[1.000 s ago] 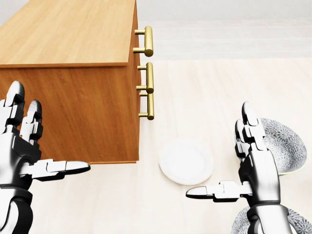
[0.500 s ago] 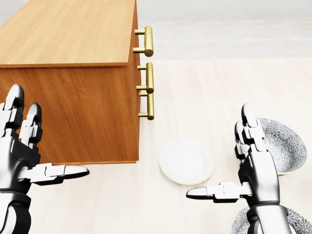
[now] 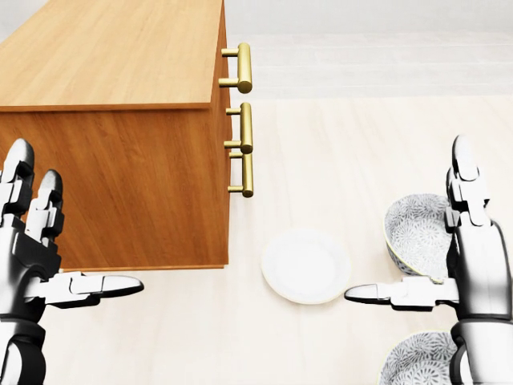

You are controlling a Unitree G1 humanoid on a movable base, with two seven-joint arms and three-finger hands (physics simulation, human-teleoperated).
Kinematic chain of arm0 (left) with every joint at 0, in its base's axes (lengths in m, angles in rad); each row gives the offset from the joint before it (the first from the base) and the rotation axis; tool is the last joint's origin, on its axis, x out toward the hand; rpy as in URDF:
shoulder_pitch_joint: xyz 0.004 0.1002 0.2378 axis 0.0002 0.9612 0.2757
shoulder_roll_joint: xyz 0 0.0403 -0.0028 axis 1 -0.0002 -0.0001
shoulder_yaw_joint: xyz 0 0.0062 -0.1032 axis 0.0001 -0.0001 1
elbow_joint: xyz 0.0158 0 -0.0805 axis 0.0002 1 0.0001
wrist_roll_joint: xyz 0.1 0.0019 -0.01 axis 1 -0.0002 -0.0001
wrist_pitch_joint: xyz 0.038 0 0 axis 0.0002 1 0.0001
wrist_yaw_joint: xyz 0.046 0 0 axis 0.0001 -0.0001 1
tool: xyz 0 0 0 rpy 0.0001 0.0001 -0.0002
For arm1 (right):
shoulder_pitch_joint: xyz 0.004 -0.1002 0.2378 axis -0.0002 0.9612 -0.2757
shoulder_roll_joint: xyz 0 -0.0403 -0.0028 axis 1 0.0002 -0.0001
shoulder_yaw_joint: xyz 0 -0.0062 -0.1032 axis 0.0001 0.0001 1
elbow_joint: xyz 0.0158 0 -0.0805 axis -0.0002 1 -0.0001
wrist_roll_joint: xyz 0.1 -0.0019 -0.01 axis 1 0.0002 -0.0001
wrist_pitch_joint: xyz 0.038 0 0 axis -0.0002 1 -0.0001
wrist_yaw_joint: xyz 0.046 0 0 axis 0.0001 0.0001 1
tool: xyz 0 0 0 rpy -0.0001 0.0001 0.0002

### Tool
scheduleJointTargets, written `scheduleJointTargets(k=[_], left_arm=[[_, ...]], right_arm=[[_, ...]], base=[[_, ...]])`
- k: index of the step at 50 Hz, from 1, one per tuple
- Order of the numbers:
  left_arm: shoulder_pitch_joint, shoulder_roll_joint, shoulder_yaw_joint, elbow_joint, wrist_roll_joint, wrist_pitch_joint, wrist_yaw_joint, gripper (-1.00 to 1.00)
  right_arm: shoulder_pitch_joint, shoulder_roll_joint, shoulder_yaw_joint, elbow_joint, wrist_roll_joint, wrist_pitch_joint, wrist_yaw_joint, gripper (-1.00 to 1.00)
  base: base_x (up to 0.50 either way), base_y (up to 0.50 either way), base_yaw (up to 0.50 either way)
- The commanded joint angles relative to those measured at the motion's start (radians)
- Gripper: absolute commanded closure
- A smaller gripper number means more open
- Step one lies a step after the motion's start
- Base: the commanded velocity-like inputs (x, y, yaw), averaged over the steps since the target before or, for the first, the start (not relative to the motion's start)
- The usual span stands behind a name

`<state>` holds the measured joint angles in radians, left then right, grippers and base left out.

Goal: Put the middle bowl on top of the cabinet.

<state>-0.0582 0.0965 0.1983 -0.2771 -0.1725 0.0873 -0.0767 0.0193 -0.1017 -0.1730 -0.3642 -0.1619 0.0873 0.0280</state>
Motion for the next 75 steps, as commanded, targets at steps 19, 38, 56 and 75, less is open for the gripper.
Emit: scheduleJointTargets(k=[19,38,56,75], left_arm=[[0.019,0.004,0.027,-0.075,0.001,0.0,-0.019,-1.0],[0.01,0.004,0.035,-0.056,-0.003,0.0,-0.022,-1.0],[0.015,0.006,0.039,-0.074,-0.007,0.0,-0.019,-1.0],[0.038,0.003,0.047,-0.132,-0.013,0.0,-0.02,-1.0]], right_arm=[[-0.19,-0.343,-0.157,0.239,-0.691,0.0,0.209,-1.0],[-0.15,-0.412,-0.182,0.39,-1.056,0.0,0.402,-1.0],[-0.088,-0.452,-0.35,0.445,-1.096,0.0,0.486,-1.0],[-0.093,-0.467,-0.374,0.591,-1.014,0.0,0.372,-1.0]], base=[[0.0,0.0,0.0],[0.0,0.0,0.0],[0.0,0.0,0.0],[0.0,0.0,0.0]])
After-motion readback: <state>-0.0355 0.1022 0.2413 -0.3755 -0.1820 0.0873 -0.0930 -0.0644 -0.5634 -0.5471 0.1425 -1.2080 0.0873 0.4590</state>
